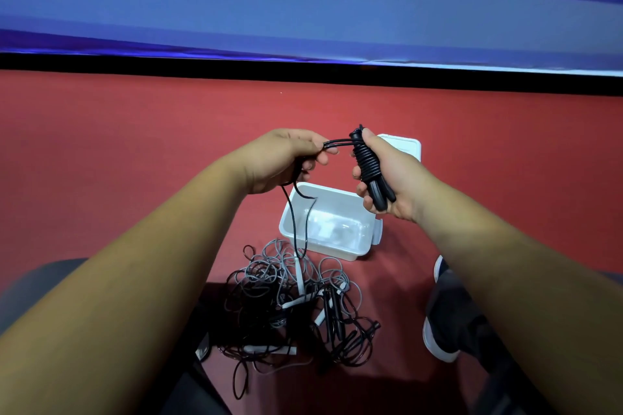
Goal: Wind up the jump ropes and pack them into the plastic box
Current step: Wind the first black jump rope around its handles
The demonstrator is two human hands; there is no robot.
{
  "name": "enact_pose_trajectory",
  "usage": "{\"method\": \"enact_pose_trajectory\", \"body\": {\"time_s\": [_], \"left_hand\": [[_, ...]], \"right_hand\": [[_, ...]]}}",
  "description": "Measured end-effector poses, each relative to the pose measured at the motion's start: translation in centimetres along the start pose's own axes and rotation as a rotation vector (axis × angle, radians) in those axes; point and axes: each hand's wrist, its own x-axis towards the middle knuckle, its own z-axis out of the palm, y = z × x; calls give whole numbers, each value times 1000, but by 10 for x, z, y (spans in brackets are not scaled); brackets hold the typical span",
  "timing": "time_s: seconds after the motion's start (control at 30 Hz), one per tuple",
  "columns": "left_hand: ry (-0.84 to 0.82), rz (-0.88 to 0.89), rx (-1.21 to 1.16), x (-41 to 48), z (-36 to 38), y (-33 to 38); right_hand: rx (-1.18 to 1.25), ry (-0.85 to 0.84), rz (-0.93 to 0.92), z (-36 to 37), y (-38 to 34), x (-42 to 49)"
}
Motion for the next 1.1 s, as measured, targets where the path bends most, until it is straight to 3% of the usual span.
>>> {"method": "enact_pose_trajectory", "body": {"time_s": [0.13, 0.3, 0.63, 0.77, 0.97, 1.1], "left_hand": [[-44, -28, -25, -1, -1, -2], [-19, -38, 227, 1, -5, -10], [27, 30, 459, -1, -5, -11], [-28, 35, 471, 0, -4, -12], [-74, 79, 664, -5, -2, -5], [-74, 123, 644, -5, 0, 3]], "right_hand": [[-2, 3, 3, -1, -3, 0], [-22, -56, 14, -4, -7, -2], [-129, -350, 49, 0, -11, -18], [-210, -464, 61, 0, -8, -23], [-341, -652, 168, 0, -1, -27], [-440, -747, 245, 3, 3, -30]]}}
